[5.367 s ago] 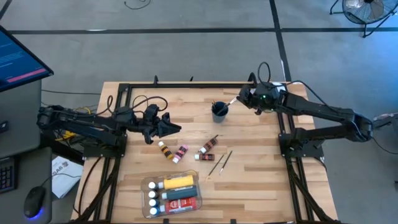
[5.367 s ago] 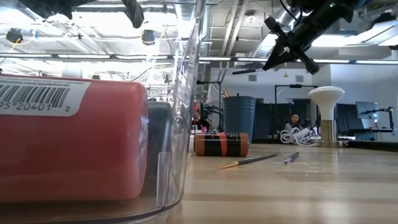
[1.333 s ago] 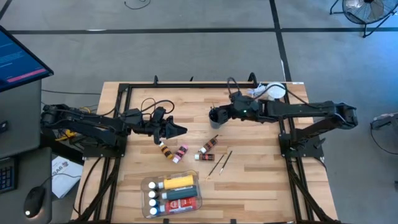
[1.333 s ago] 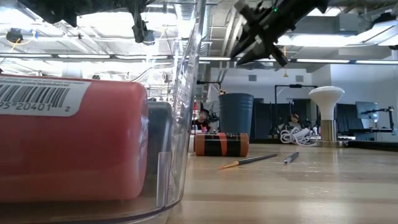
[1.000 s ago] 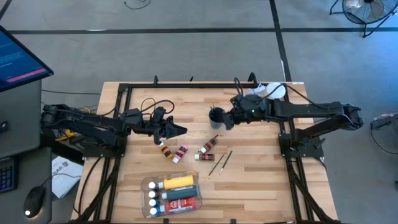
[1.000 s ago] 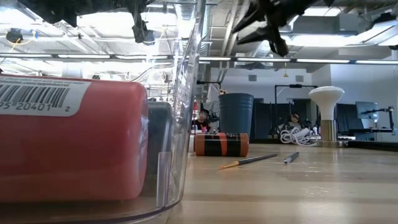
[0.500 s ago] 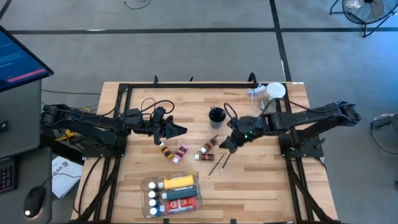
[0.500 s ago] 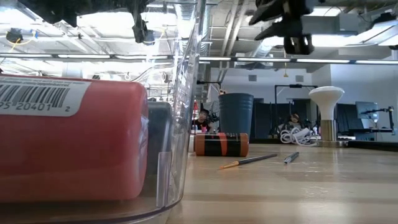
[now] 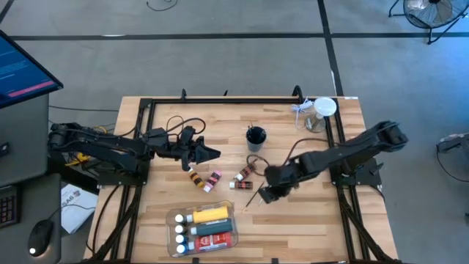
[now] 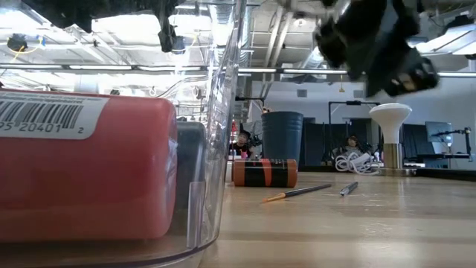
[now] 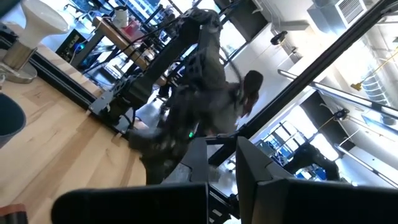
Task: Pick & Place Paint Supplies
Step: Adjust the paint brushes on the table
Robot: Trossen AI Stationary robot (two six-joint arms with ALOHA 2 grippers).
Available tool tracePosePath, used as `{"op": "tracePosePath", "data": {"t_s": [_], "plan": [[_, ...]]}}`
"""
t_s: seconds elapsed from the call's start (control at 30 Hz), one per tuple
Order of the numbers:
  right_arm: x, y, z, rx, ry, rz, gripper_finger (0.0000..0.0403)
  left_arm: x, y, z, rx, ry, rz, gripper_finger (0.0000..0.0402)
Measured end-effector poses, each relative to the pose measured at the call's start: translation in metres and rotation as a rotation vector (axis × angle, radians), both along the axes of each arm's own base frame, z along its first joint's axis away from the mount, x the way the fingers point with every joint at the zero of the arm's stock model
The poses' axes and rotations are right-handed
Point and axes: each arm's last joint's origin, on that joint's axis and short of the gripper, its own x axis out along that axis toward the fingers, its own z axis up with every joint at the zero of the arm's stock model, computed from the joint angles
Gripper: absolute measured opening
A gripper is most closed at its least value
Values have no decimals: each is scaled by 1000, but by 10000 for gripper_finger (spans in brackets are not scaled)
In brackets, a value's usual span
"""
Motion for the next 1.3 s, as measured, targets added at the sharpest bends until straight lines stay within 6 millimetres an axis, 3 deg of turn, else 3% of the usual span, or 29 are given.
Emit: {"op": "tracePosePath", "data": {"t_s": [0.2,0.3,0.63,0.83,1.3], "plan": [[11,12,-33,247,273,-167,113,0,0,0,0,-1,17,2],[20,11,-47,253,275,-191,113,0,1,0,-1,-1,29,2],[68,-1,-81,369,40,-216,113,0,1,0,-3,0,38,2],[74,-7,-98,385,56,-237,113,0,1,0,-9,-1,38,2],[85,-10,-94,264,52,-337,75,0,1,0,-10,-1,37,2]]}}
